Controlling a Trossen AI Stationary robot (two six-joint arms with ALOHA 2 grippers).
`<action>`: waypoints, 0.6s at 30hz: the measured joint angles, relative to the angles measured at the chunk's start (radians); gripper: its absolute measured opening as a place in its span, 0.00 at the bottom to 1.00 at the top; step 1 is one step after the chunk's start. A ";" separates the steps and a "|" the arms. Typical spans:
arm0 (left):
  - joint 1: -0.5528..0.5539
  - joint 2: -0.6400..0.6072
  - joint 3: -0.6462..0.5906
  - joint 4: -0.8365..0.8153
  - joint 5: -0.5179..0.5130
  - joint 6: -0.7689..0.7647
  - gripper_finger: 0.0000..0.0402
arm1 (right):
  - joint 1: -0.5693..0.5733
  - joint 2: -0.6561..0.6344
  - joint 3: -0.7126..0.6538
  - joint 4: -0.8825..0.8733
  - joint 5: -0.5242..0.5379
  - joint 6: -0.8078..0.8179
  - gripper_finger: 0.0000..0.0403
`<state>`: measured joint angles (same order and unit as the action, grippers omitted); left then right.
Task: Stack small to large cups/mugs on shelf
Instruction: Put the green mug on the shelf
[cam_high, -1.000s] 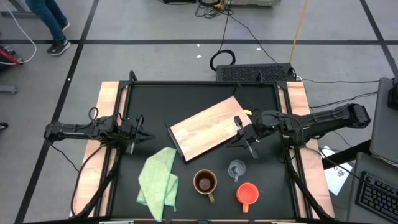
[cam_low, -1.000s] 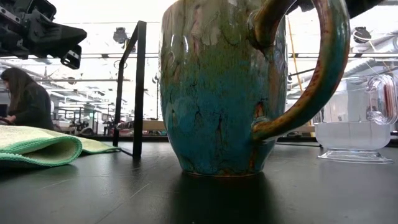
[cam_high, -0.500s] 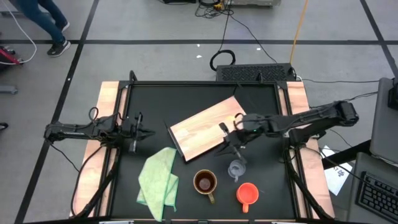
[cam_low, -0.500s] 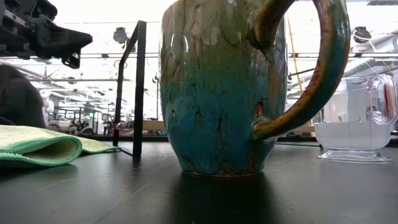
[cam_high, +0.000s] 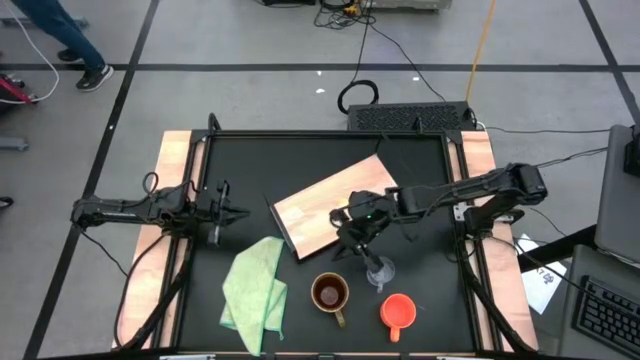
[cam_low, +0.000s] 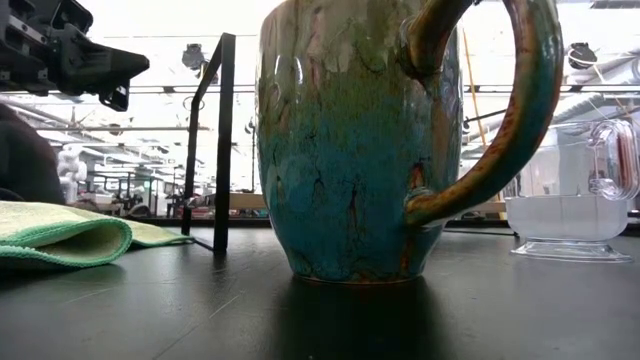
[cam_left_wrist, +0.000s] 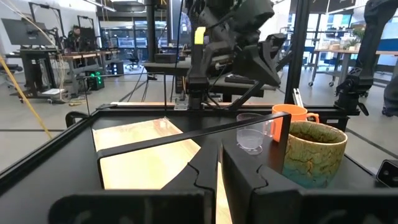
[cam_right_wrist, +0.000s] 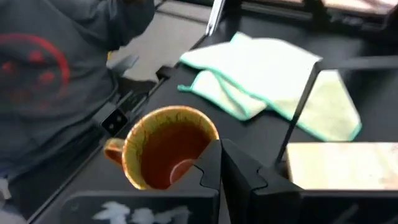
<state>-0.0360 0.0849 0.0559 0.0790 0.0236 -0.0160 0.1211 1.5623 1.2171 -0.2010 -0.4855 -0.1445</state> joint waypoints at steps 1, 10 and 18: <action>0.000 0.000 0.000 0.000 0.000 -0.005 0.06 | 0.008 0.015 0.015 0.002 -0.013 0.001 0.00; 0.000 0.000 0.000 0.000 0.000 -0.015 0.06 | 0.076 0.045 0.062 -0.007 -0.001 -0.042 0.01; 0.000 0.000 0.000 -0.001 0.000 -0.022 0.06 | 0.083 0.045 0.063 0.002 0.074 -0.025 0.19</action>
<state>-0.0360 0.0845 0.0559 0.0784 0.0238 -0.0380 0.2043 1.6073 1.2800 -0.1993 -0.4117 -0.1693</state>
